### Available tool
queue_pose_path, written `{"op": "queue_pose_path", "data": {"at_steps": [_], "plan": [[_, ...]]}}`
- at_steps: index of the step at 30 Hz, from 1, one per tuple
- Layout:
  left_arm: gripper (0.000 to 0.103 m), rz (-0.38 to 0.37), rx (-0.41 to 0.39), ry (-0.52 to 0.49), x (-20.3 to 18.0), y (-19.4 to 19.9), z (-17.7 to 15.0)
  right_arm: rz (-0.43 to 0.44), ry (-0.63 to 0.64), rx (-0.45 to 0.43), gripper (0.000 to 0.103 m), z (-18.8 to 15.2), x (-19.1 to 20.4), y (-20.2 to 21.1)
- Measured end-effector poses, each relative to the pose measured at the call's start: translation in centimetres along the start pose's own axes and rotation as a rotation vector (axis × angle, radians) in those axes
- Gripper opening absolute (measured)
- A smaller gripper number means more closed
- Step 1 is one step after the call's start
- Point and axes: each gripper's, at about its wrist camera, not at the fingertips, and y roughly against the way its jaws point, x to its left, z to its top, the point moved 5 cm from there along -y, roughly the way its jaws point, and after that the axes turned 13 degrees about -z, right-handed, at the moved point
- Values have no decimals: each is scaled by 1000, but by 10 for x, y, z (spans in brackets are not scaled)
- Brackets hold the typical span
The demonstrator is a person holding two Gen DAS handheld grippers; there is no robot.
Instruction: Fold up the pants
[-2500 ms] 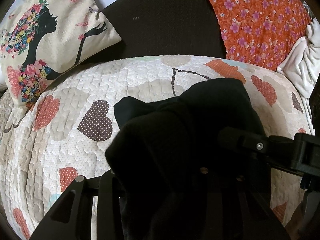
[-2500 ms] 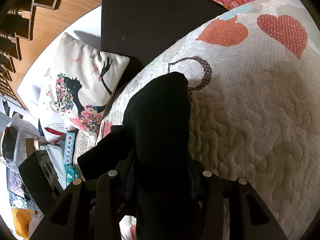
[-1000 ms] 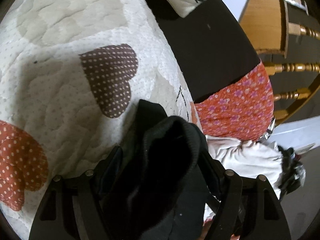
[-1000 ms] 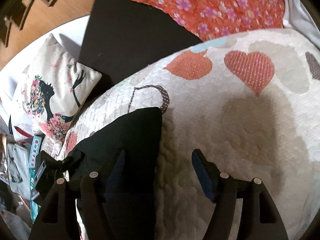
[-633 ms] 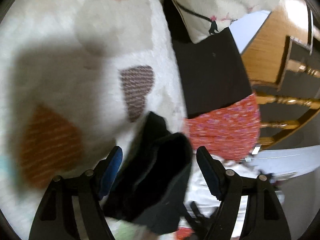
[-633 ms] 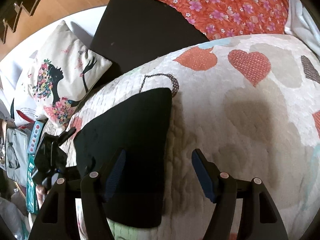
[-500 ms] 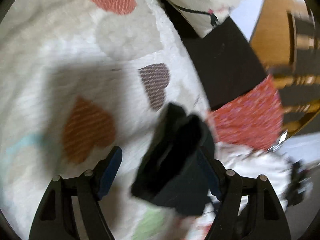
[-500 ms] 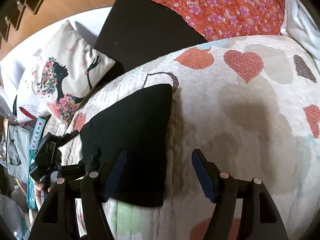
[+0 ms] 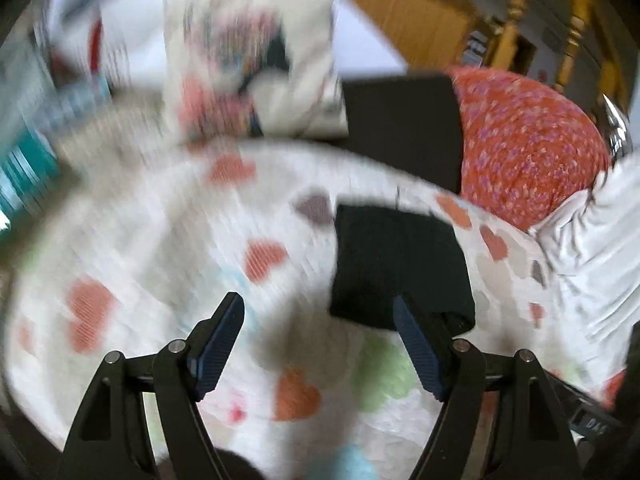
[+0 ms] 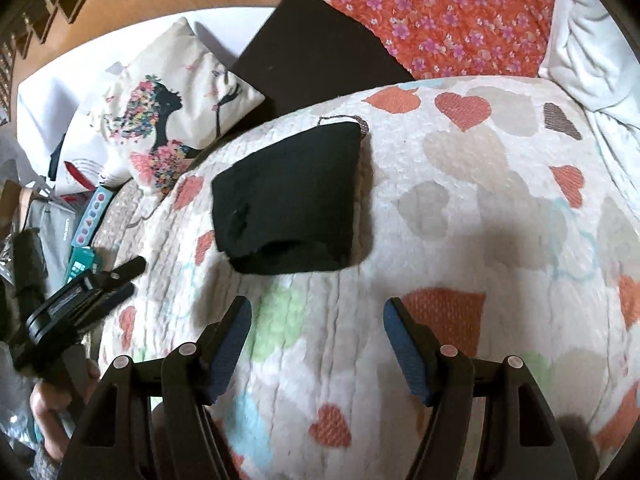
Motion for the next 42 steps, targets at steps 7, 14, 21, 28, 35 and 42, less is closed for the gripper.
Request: {"op": "queue_pose_path", "data": {"at_steps": [7, 14, 21, 28, 35, 42], "plan": [[103, 137, -373, -188, -47, 112, 23, -1, 39, -87, 74, -9, 19, 44], [103, 159, -377, -151, -62, 140, 26, 10, 69, -125, 75, -18, 38, 70], [103, 185, -210, -87, -61, 129, 11, 1, 92, -125, 77, -33, 43, 76], [103, 169, -138, -101, -66, 118, -3, -14, 140, -151, 81, -38, 54, 80], [103, 148, -74, -105, -69, 106, -12, -22, 168, -156, 81, -41, 59, 79], [103, 140, -46, -102, -70, 100, -16, -24, 171, -148, 81, -42, 58, 77]]}}
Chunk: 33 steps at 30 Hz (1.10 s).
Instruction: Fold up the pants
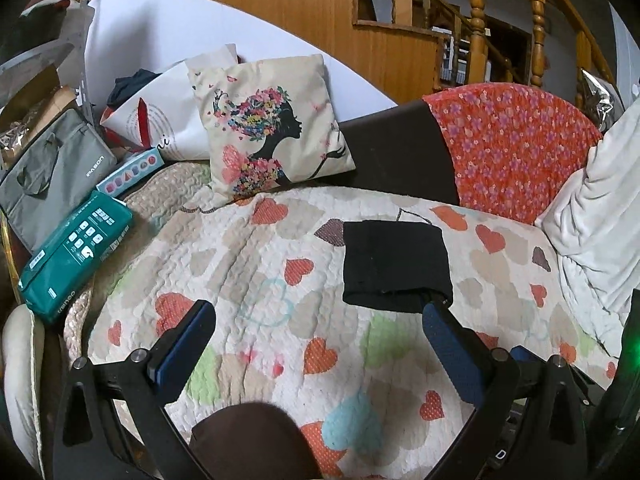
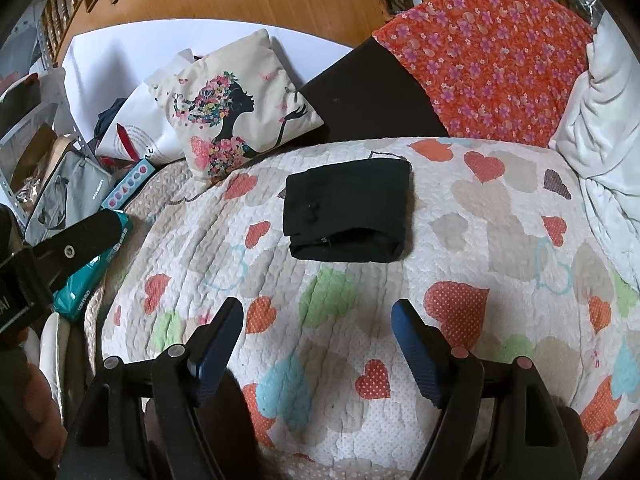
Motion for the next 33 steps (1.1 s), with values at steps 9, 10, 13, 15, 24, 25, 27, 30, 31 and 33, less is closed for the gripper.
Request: {"op": "queue_pose_path", "data": {"at_steps": [9, 10, 13, 15, 24, 25, 27, 30, 31, 33], "plan": [[103, -5, 13, -7, -5, -4, -8, -12, 18, -2, 82, -2, 2, -3], [103, -6, 14, -6, -4, -4, -8, -13, 21, -3, 82, -2, 2, -3], [103, -6, 14, 0, -4, -5, -9, -15, 23, -2, 82, -3, 2, -3], [103, -5, 19, 8, -2, -7, -10, -16, 24, 0, 82, -3, 3, -4], [103, -17, 98, 35, 2, -30, -21, -19, 28, 42, 82, -10, -1, -19], [103, -21, 110, 41, 3, -33, -23, -20, 26, 47, 82, -11, -2, -21], [103, -26, 127, 49, 4, -38, -25, -22, 23, 56, 82, -12, -3, -24], [103, -30, 139, 57, 5, -43, -28, -24, 20, 70, 82, -14, -5, -30], [103, -29, 143, 59, 6, -45, -28, -24, 21, 74, 82, -14, -5, -31], [103, -31, 151, 60, 6, -48, -29, -26, 23, 82, 82, -15, -5, -35]]}}
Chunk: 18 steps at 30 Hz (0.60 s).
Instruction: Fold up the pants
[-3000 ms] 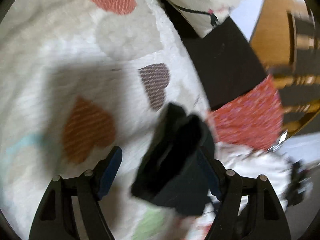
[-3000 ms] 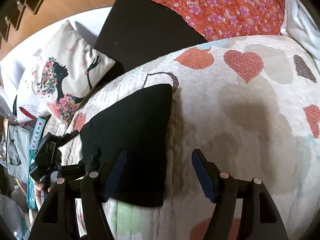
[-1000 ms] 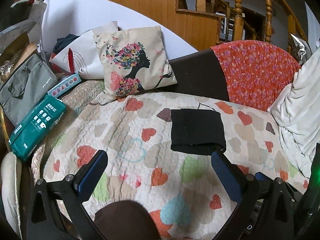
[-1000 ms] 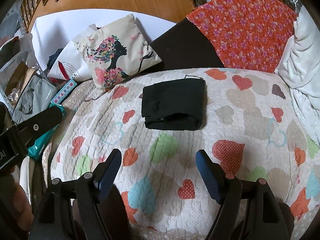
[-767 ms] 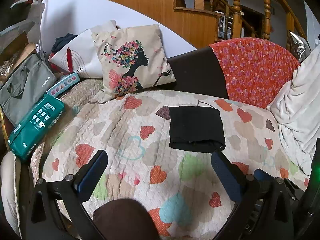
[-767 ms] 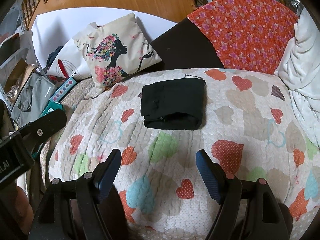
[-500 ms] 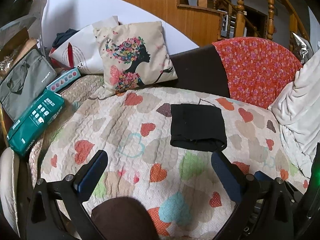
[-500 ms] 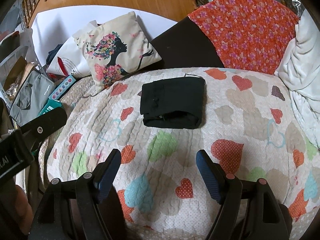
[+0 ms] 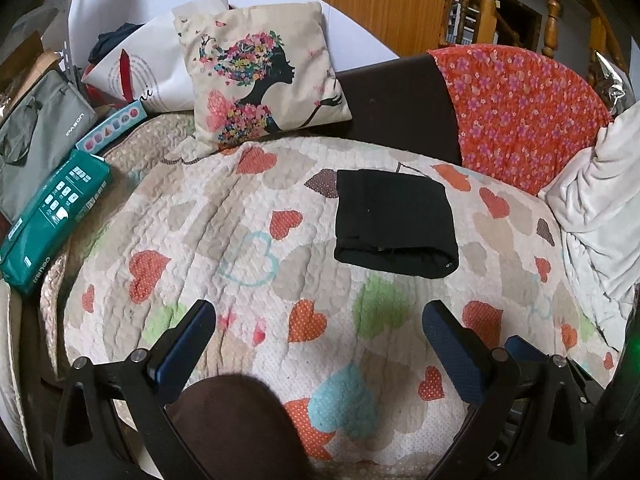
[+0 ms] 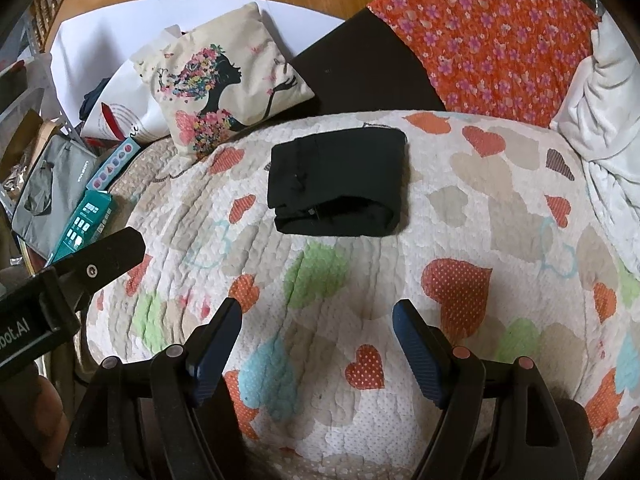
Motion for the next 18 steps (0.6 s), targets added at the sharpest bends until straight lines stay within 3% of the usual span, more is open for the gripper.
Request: {"op": "queue_pose_path", "data": {"at_steps": [18], "plan": [[103, -28, 74, 6, 3, -27, -5, -4, 5, 59, 82, -4, 2, -23]]}}
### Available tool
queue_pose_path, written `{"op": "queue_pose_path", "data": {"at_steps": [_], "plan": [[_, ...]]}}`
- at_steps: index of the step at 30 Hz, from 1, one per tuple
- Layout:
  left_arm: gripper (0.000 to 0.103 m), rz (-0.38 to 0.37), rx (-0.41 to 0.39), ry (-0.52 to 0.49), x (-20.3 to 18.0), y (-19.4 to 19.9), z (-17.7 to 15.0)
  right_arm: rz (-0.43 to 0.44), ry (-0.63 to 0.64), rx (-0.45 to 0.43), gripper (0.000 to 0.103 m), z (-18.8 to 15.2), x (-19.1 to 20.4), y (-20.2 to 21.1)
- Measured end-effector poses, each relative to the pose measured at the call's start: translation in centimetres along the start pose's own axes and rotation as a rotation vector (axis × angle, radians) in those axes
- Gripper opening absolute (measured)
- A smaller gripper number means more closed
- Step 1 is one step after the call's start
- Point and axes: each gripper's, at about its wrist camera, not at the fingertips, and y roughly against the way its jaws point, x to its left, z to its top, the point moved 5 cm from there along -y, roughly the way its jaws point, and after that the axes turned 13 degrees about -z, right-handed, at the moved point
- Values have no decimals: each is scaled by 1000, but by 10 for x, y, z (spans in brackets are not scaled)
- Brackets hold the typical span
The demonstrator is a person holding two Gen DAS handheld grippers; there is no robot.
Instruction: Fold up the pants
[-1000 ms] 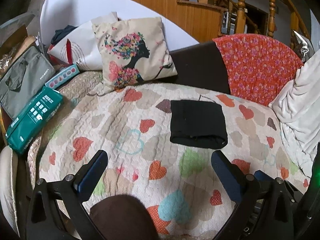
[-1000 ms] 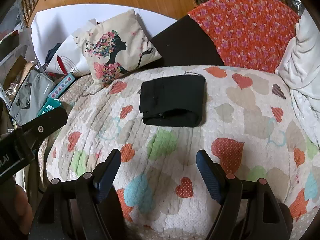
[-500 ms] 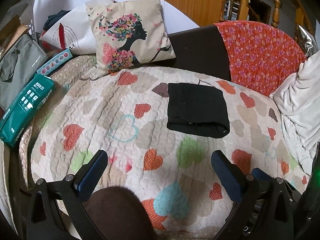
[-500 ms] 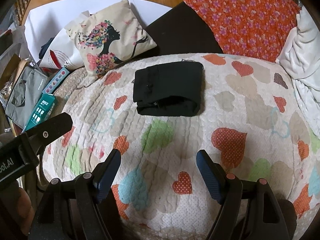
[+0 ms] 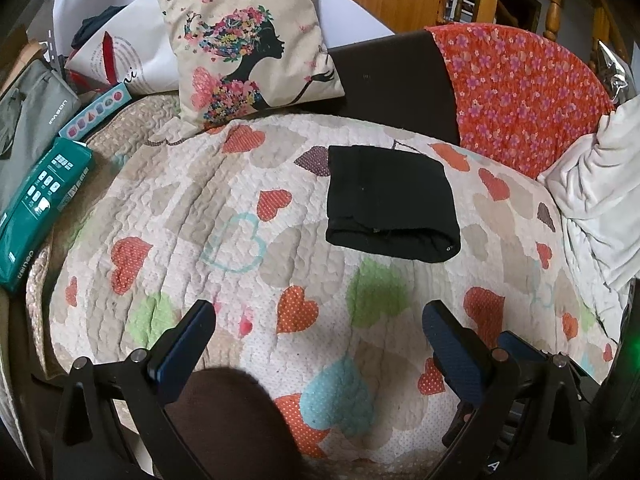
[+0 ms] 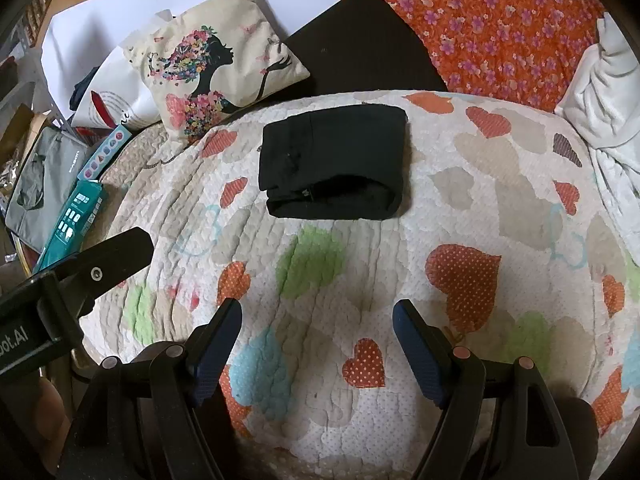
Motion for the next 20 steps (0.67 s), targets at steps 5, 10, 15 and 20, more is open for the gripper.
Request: {"op": "queue_pose_path", "data": {"at_steps": [5, 10, 15, 20], "plan": [[103, -2, 11, 2, 2, -6, 0, 1, 3, 11, 82, -1, 1, -4], [103, -2, 29, 8, 4, -14, -1, 1, 8, 24, 82, -2, 2, -10], [103, -11, 42, 13, 6, -23, -2, 3, 8, 42, 82, -2, 1, -19], [103, -21, 30, 12, 8, -38, 5, 6, 12, 52, 82, 1, 0, -28]]}}
